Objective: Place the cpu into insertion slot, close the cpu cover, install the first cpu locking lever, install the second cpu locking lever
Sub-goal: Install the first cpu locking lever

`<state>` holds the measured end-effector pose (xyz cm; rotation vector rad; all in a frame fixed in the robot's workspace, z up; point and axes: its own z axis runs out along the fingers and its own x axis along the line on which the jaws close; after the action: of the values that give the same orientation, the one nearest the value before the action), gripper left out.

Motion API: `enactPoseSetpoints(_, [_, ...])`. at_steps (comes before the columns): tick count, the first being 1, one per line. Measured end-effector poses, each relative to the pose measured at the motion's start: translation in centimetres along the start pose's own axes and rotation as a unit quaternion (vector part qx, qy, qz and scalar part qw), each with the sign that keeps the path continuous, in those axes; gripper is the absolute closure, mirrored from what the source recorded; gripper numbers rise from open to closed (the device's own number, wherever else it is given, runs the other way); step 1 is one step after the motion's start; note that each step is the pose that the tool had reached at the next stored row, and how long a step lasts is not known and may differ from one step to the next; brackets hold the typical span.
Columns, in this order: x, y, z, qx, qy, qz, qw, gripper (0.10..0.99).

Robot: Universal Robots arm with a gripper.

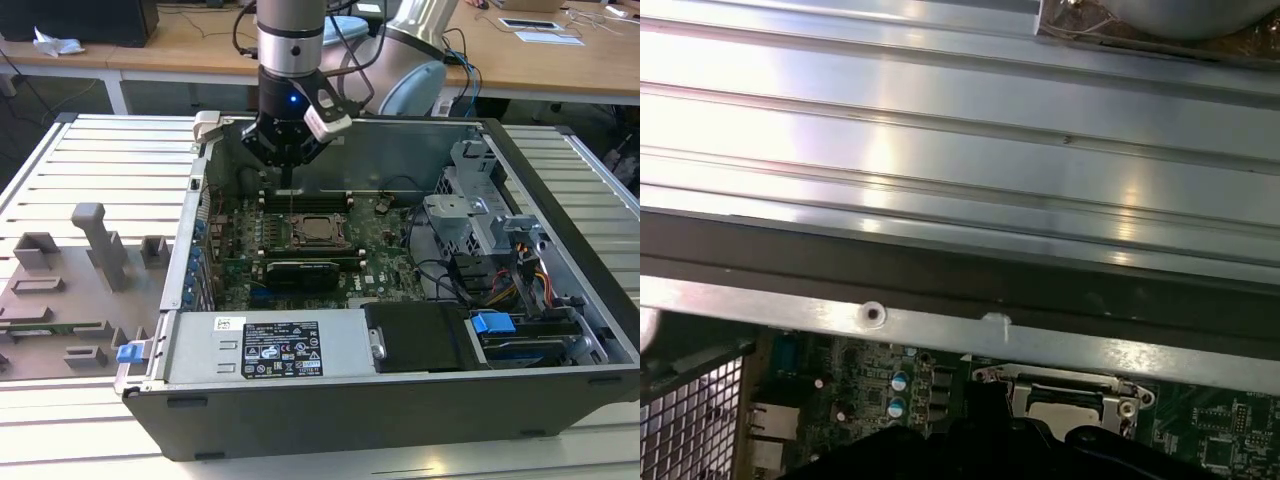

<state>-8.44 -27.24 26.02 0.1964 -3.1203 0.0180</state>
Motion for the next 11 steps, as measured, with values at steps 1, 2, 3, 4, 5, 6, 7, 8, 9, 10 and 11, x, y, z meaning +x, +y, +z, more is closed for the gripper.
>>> enactPoseSetpoints(1, [-0.17, -0.02, 0.07, -0.0002, 0.0001, 0.000, 1.0000, 0.980])
enactPoseSetpoints(2, [-0.44, -0.05, 0.17, -0.0010, 0.0003, 0.001, 1.0000, 0.980])
enactPoseSetpoints(3, [-0.59, -0.07, 0.23, -0.0015, 0.0004, 0.001, 1.0000, 0.980])
enactPoseSetpoints(4, [-0.77, -0.09, 0.29, -0.0021, 0.0005, 0.002, 1.0000, 0.980])
enactPoseSetpoints(5, [-0.90, -0.11, 0.36, -0.0029, 0.0006, 0.002, 1.0000, 0.980])
enactPoseSetpoints(6, [-1.02, -0.12, 0.44, -0.0041, 0.0007, 0.003, 1.0000, 0.980])
enactPoseSetpoints(7, [-1.10, -0.13, 0.54, -0.0066, 0.0006, 0.006, 1.0000, 0.980])
enactPoseSetpoints(8, [-1.13, -0.14, 0.60, -0.0104, 0.0002, 0.008, 0.9999, 0.980])
enactPoseSetpoints(9, [-1.16, -0.13, 0.68, -0.0150, -0.0004, 0.010, 0.9998, 0.980])
enactPoseSetpoints(10, [-1.21, -0.13, 0.82, -0.0212, -0.0010, 0.013, 0.9997, 0.980])
enactPoseSetpoints(11, [-1.22, -0.14, 0.88, -0.0236, -0.0013, 0.015, 0.9996, 0.980])
